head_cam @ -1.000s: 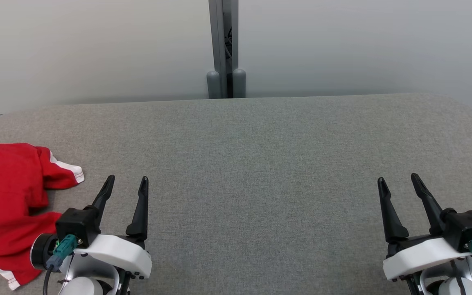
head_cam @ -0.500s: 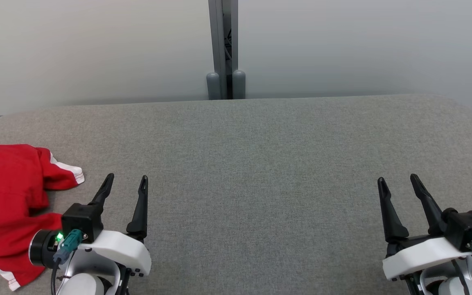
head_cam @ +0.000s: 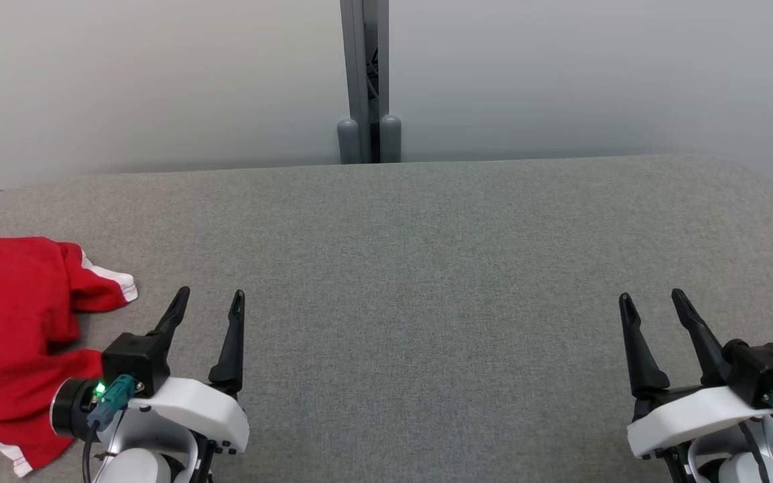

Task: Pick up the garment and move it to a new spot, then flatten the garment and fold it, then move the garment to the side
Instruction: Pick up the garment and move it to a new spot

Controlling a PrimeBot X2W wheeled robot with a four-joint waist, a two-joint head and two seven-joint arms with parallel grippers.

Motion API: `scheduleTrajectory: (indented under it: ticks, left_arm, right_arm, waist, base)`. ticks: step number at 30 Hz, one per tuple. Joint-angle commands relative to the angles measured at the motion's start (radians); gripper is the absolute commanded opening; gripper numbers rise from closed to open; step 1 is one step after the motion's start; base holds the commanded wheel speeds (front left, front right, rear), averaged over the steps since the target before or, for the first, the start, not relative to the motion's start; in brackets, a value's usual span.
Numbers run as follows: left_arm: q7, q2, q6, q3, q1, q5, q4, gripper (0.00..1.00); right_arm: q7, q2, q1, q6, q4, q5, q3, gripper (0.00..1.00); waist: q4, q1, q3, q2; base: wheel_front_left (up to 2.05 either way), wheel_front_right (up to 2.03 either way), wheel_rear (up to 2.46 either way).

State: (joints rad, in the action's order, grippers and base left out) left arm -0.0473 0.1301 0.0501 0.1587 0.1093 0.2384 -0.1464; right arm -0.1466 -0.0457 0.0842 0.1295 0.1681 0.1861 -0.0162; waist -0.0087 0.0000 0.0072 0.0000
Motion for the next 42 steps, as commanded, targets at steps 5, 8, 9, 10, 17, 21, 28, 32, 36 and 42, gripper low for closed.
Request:
scheduleTrajectory:
  ticks: [5, 8, 9, 10, 17, 21, 28, 32, 36, 42]
  left_arm:
    - [0.002, 0.005, 0.006, 0.004, 0.012, 0.008, -0.002, 1.0]
    - [0.005, 0.004, 0.01, 0.006, 0.011, 0.009, 0.0, 1.0]
    - [0.005, 0.004, 0.011, 0.007, 0.011, 0.01, 0.002, 1.0]
    - [0.006, 0.005, 0.012, 0.008, 0.011, 0.01, 0.003, 1.0]
    - [0.003, 0.006, 0.014, 0.012, 0.015, 0.019, 0.009, 1.0]
    - [-0.003, 0.006, 0.019, 0.009, 0.026, 0.022, 0.011, 1.0]
    - [-0.013, 0.006, 0.03, -0.001, 0.024, 0.037, 0.008, 1.0]
    - [-0.023, 0.006, 0.032, -0.006, 0.024, 0.045, 0.01, 1.0]
    - [-0.032, 0.005, 0.036, -0.017, 0.023, 0.055, 0.007, 1.0]
    - [-0.044, 0.004, 0.045, -0.03, 0.02, 0.074, 0.001, 1.0]
  right_arm:
    - [-0.006, -0.009, 0.006, 0.002, 0.005, -0.002, 0.001, 1.0]
    - [-0.006, -0.009, 0.005, 0.002, 0.006, -0.005, 0.001, 1.0]
    - [-0.007, -0.009, 0.005, 0.002, 0.006, -0.006, 0.0, 1.0]
    - [-0.007, -0.009, 0.005, 0.002, 0.006, -0.006, 0.0, 1.0]
    - [-0.01, -0.008, -0.003, 0.002, 0.0, -0.009, 0.004, 1.0]
    - [-0.009, -0.008, -0.001, 0.002, -0.009, -0.006, -0.002, 1.0]
    - [-0.002, -0.008, 0.001, 0.002, -0.014, 0.001, -0.023, 1.0]
    - [-0.004, -0.008, 0.007, 0.002, -0.017, 0.009, -0.035, 1.0]
    - [-0.005, -0.009, 0.015, 0.002, -0.012, 0.019, -0.053, 1.0]
    - [-0.008, -0.008, 0.029, 0.002, -0.012, 0.024, -0.078, 1.0]
  waist:
    - [0.002, 0.0, -0.005, 0.0]
    - [0.004, 0.0, -0.007, 0.0]
    - [0.005, 0.0, -0.008, 0.0]
    - [0.006, 0.0, -0.008, 0.0]
    - [0.044, 0.0, -0.008, 0.0]
    - [0.089, 0.0, -0.004, 0.0]
    - [0.2, 0.0, -0.001, 0.0]
    - [0.27, 0.0, 0.006, 0.0]
    - [0.337, 0.0, 0.011, 0.0]
    - [0.429, 0.0, 0.02, 0.0]
  base:
    - [0.0, 0.0, 0.0]
    - [0.0, 0.0, 0.0]
    - [0.0, 0.0, 0.0]
    - [0.0, 0.0, 0.0]
    - [0.0, 0.0, 0.0]
    - [0.0, 0.0, 0.0]
    - [0.0, 0.0, 0.0]
    - [0.0, 0.0, 0.0]
    - [0.0, 0.0, 0.0]
    - [0.0, 0.0, 0.0]
